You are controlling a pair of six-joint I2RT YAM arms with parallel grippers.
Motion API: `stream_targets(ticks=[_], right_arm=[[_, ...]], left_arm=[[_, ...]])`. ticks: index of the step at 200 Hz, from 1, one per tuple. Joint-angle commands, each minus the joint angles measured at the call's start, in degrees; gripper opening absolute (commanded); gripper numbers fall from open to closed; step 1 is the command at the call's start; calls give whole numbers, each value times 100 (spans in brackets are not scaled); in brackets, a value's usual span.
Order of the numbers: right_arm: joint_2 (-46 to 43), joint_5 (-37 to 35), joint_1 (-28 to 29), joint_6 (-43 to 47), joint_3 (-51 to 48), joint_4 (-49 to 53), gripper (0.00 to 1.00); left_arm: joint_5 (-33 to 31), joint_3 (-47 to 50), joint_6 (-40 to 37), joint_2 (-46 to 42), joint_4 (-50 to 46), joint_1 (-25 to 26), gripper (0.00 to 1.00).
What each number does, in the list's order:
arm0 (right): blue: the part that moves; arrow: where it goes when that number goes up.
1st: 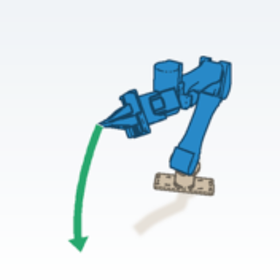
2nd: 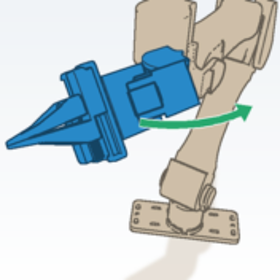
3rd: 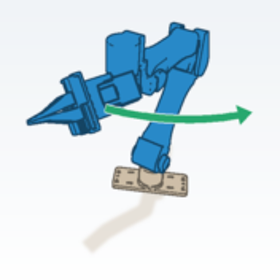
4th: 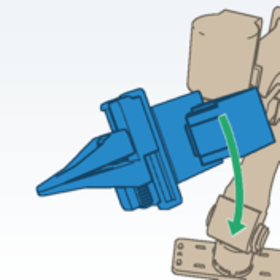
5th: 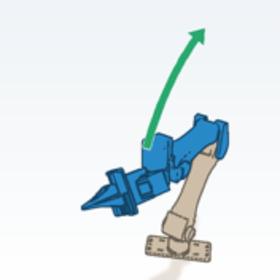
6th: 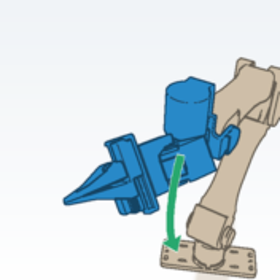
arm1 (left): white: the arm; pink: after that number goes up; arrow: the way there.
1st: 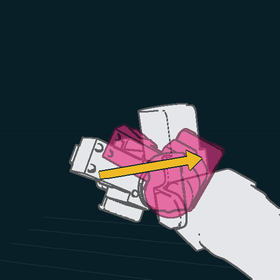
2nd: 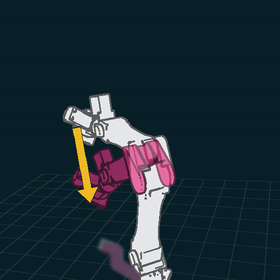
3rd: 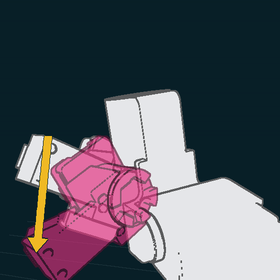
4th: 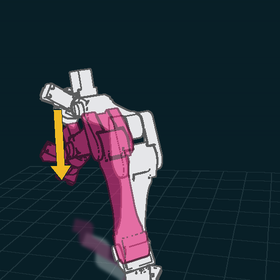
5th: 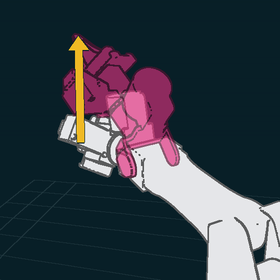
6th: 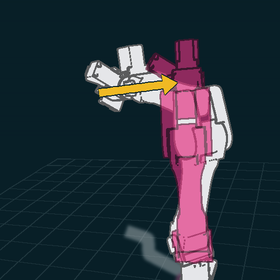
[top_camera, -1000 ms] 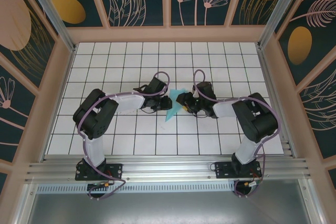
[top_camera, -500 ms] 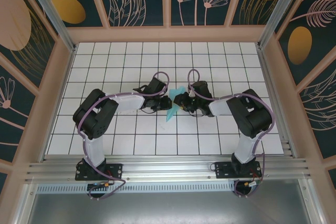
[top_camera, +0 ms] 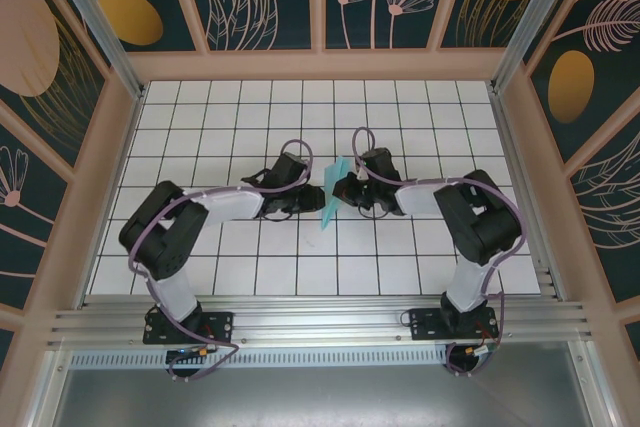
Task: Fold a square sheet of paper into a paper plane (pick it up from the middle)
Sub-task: Turn over the paper at the center of the table.
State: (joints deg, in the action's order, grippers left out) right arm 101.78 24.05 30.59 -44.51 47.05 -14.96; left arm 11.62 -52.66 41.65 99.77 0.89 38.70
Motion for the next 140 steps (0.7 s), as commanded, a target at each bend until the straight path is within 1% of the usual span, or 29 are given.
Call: stream_targets(ticks=[1, 32, 55, 68, 78, 85, 93, 103, 117, 123, 140], right_arm=[[-517, -783, 44, 798, 478, 1356, 9], [-866, -1889, 248, 1403, 1069, 2811, 9], [-988, -2744, 355, 1639, 1539, 3796, 9], [-1015, -3125, 368, 1679, 1762, 4274, 10], [-1012, -3410, 364, 1691, 1924, 4612, 10], [-1005, -3617, 377, 1700, 2025, 4829, 10], [-988, -3854, 387, 1705, 2138, 5059, 10], [-959, -4082, 411, 1718, 2268, 5307, 10], [-916, -4365, 450, 1668, 2424, 5590, 10], [-918, -4440, 467, 1641, 2460, 5646, 10], [-861, -4475, 522, 1579, 2518, 5688, 10]], left_arm=[[-677, 323, 156, -802, 597, 41, 44], [-1709, 697, 137, -1582, 632, 33, 49], [-2304, 992, 125, -2062, 702, 35, 49], [-2608, 1155, 161, -2321, 714, 33, 55], [-2812, 1288, 165, -2499, 752, 31, 58], [-2941, 1369, 177, -2596, 770, 32, 59], [-3070, 1452, 177, -2704, 795, 33, 63], [-3199, 1527, 168, -2813, 799, 28, 64], [-3312, 1633, 92, -2914, 857, 33, 71], [-3376, 1640, 83, -2934, 838, 31, 72], [-3406, 1646, -66, -2951, 855, 32, 72]])
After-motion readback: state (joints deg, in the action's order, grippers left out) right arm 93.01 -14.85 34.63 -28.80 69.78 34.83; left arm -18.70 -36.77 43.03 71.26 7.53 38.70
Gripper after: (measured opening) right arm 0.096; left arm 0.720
